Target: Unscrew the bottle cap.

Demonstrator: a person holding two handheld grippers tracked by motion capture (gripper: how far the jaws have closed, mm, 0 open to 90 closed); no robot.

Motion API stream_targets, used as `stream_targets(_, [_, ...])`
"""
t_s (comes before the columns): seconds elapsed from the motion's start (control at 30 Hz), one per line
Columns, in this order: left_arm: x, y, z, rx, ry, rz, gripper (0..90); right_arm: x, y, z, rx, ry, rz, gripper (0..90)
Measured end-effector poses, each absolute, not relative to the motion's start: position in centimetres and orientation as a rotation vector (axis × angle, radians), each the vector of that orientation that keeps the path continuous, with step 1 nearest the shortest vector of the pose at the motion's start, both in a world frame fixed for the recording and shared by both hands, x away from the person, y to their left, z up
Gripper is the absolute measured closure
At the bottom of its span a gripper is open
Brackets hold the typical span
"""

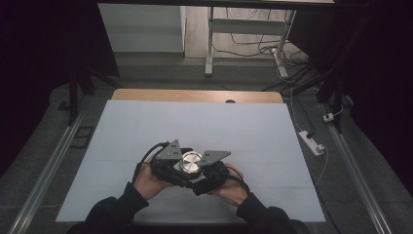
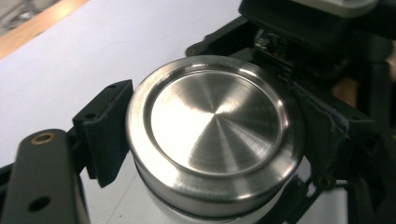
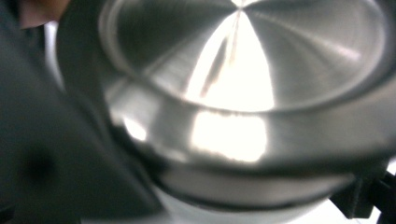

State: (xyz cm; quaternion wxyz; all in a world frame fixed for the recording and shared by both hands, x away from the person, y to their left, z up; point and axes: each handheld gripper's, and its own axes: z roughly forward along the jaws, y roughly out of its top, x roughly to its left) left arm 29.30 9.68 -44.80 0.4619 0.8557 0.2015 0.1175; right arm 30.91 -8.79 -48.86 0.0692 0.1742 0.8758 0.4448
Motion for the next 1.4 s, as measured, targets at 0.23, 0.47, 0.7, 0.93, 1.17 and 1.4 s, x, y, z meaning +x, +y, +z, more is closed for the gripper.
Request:
stream_targets(0.23, [30.2, 11.3, -44.3, 2.076, 0.383, 0.147, 3.1, 30.9, -9.1, -48.5, 0.485, 2.616, 1.371, 14.5])
stream_targets(0.47, [30.5, 13.3, -44.2, 2.109, 0.206, 0.047, 6.5, 30.4, -8.8, -48.5, 0.28, 2.716, 1.385, 14.5])
stream_targets(0.7, [29.6, 12.2, -44.6, 2.157, 0.07, 0.059, 12.5, 29.8, -8.4, -48.6, 0.194, 2.765, 1.385, 14.5])
stream_targets(0.93, [29.7, 11.7, -44.6, 2.13, 0.209, 0.13, 18.9, 30.2, -8.6, -48.5, 0.27, 2.74, 1.388, 14.5])
stream_targets(1.17, [29.6, 10.2, -44.9, 2.103, 0.46, 0.241, 19.1, 31.0, -8.8, -48.7, 0.477, 2.663, 1.345, 14.5])
stream_targets(1.4, [29.5, 10.2, -44.6, 2.042, 0.533, 0.272, 19.2, 30.9, -8.7, -48.9, 0.561, 2.616, 1.323, 14.5])
